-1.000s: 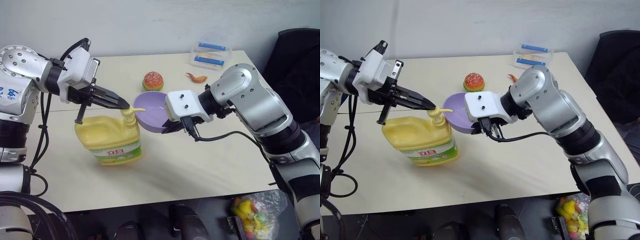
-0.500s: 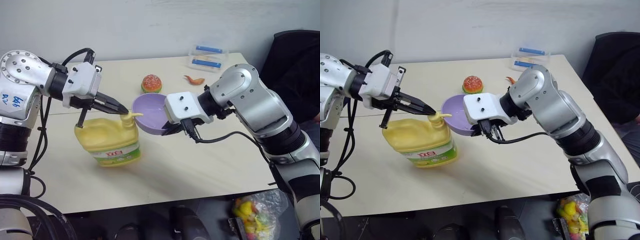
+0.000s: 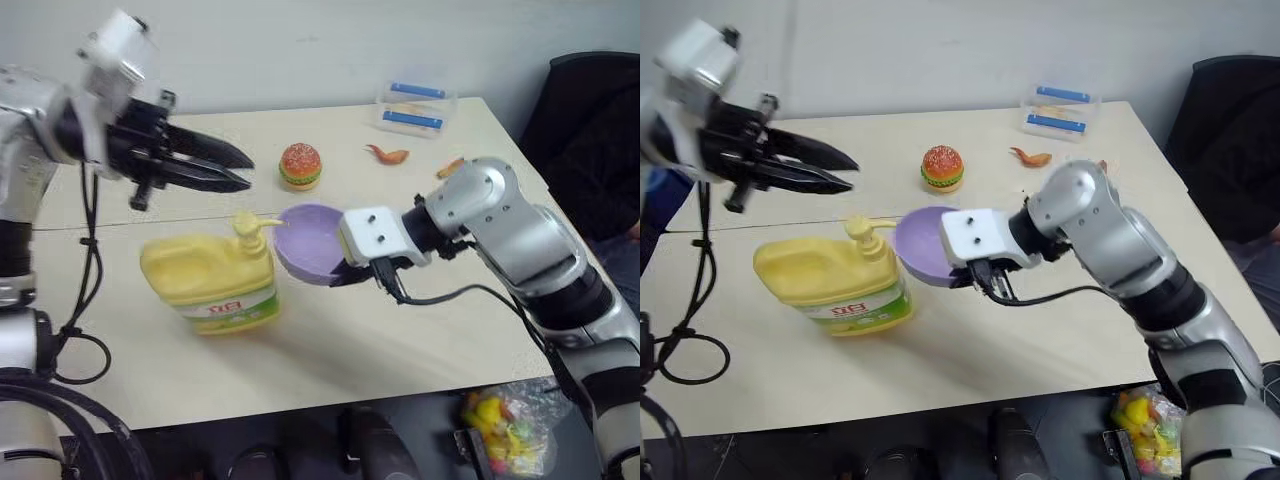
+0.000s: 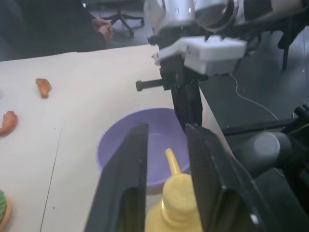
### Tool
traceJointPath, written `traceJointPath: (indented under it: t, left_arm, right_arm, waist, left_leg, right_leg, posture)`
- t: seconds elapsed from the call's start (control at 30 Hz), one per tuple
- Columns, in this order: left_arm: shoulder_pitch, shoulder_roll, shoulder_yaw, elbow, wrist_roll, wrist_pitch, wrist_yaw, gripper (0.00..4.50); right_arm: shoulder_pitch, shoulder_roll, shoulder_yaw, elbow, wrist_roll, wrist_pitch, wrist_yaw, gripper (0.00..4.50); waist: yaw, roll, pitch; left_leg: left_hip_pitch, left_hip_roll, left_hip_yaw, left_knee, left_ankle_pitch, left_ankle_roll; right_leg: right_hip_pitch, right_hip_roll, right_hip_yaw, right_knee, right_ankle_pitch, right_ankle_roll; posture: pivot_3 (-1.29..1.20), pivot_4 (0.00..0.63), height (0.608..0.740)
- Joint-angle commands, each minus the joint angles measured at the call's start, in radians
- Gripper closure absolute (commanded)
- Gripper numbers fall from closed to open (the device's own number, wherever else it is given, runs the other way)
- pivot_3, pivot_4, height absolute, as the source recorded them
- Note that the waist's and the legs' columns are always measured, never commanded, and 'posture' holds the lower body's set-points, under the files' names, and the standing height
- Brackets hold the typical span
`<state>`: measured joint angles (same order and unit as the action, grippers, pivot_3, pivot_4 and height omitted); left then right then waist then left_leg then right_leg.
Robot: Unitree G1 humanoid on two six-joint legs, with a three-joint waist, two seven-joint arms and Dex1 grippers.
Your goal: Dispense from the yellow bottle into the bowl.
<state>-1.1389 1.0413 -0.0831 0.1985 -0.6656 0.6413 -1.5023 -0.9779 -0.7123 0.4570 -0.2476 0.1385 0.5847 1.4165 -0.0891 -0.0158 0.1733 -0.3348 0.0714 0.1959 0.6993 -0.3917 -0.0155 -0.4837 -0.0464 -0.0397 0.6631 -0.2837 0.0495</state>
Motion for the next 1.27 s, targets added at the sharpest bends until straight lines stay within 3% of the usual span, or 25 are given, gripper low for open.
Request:
traceJointPath:
  t: [0.03, 0.27, 0.43, 0.53, 0.7, 0.83, 0.9, 1.0, 1.1, 1.27]
  left_arm:
    - [0.025, 0.072, 0.101, -0.084, -0.087, 0.096, -0.087, 2.13]
    - [0.233, 0.262, 0.271, -0.253, -0.171, 0.204, -0.066, 0.06]
    - [0.334, 0.319, 0.322, -0.309, -0.173, 0.184, -0.051, 0.06]
    - [0.365, 0.323, 0.346, -0.337, -0.187, 0.183, -0.038, 0.00]
    - [0.429, 0.334, 0.362, -0.361, -0.166, 0.148, -0.045, 0.00]
    - [0.481, 0.342, 0.375, -0.347, -0.142, 0.105, -0.045, 0.00]
    - [0.512, 0.345, 0.394, -0.339, -0.131, 0.088, -0.042, 0.00]
    - [0.568, 0.371, 0.431, -0.318, -0.113, 0.080, -0.053, 0.00]
    - [0.582, 0.371, 0.452, -0.291, -0.110, 0.062, -0.034, 0.00]
    - [0.513, 0.352, 0.438, -0.256, -0.139, 0.069, 0.006, 0.00]
  right_arm:
    - [0.098, -0.048, -0.068, -0.066, -0.020, -0.031, -0.074, 4.50]
    - [0.444, -0.068, -0.112, 0.047, -0.162, -0.227, -0.352, 4.50]
    - [0.512, -0.058, -0.091, 0.185, -0.269, -0.412, -0.468, 4.50]
    - [0.510, -0.031, -0.103, 0.210, -0.253, -0.417, -0.471, 3.72]
    - [0.519, -0.061, -0.173, 0.111, -0.158, -0.326, -0.394, 2.03]
    - [0.529, -0.142, -0.360, -0.045, 0.022, -0.128, -0.327, 0.63]
    - [0.540, -0.233, -0.516, -0.097, 0.154, -0.013, -0.254, 0.02]
    - [0.583, -0.391, -0.754, -0.098, 0.330, 0.100, -0.096, 0.02]
    - [0.602, -0.498, -0.905, -0.025, 0.425, 0.186, -0.012, 0.02]
    - [0.689, -0.582, -1.045, -0.008, 0.499, 0.234, 0.090, 0.02]
  waist:
    - [0.003, -0.001, 0.001]
    - [0.008, -0.003, 0.001]
    - [0.007, -0.003, 0.001]
    - [0.008, -0.003, 0.001]
    - [0.009, -0.003, 0.001]
    - [0.015, -0.003, 0.001]
    - [0.021, -0.003, 0.001]
    - [0.038, -0.002, 0.002]
    - [0.044, -0.002, 0.002]
    - [0.054, -0.003, 0.001]
  left_leg:
    - [0.000, 0.000, 0.000, 0.000, 0.000, 0.000]
    - [0.000, -0.001, -0.002, 0.002, 0.000, 0.000]
    - [0.002, -0.002, -0.001, 0.002, 0.000, 0.000]
    - [0.003, -0.002, -0.001, 0.002, 0.000, 0.000]
    - [0.002, -0.002, -0.001, 0.001, 0.000, -0.001]
    - [0.001, -0.002, -0.002, 0.002, 0.000, -0.001]
    - [0.001, -0.002, -0.002, 0.002, 0.000, -0.001]
    - [0.001, -0.002, -0.001, 0.001, 0.000, -0.001]
    - [0.003, -0.002, -0.002, 0.000, 0.000, -0.001]
    - [0.007, -0.003, 0.001, 0.000, 0.000, 0.000]
  right_leg:
    - [0.000, 0.000, 0.000, 0.000, 0.000, 0.000]
    - [0.001, -0.001, 0.001, -0.002, 0.000, 0.000]
    - [0.002, -0.001, 0.002, -0.002, 0.000, 0.000]
    - [0.003, 0.000, 0.003, -0.002, 0.000, 0.001]
    - [0.002, 0.001, 0.003, -0.003, 0.000, 0.000]
    - [0.002, 0.001, 0.003, -0.002, 0.000, 0.000]
    - [0.002, 0.001, 0.003, -0.002, 0.000, 0.000]
    - [0.002, 0.001, 0.003, -0.004, 0.000, 0.000]
    - [0.003, 0.002, 0.003, -0.005, 0.000, 0.000]
    - [0.006, 0.002, 0.006, -0.005, 0.001, 0.001]
  posture:
    - [0.00, 0.150, 0.740]
    - [0.00, 0.150, 0.740]
    - [0.00, 0.150, 0.740]
    - [0.00, 0.150, 0.740]
    - [0.00, 0.150, 0.740]
    - [0.00, 0.150, 0.740]
    - [0.00, 0.150, 0.740]
    - [0.00, 0.150, 0.740]
    - [0.00, 0.150, 0.740]
    - [0.00, 0.150, 0.740]
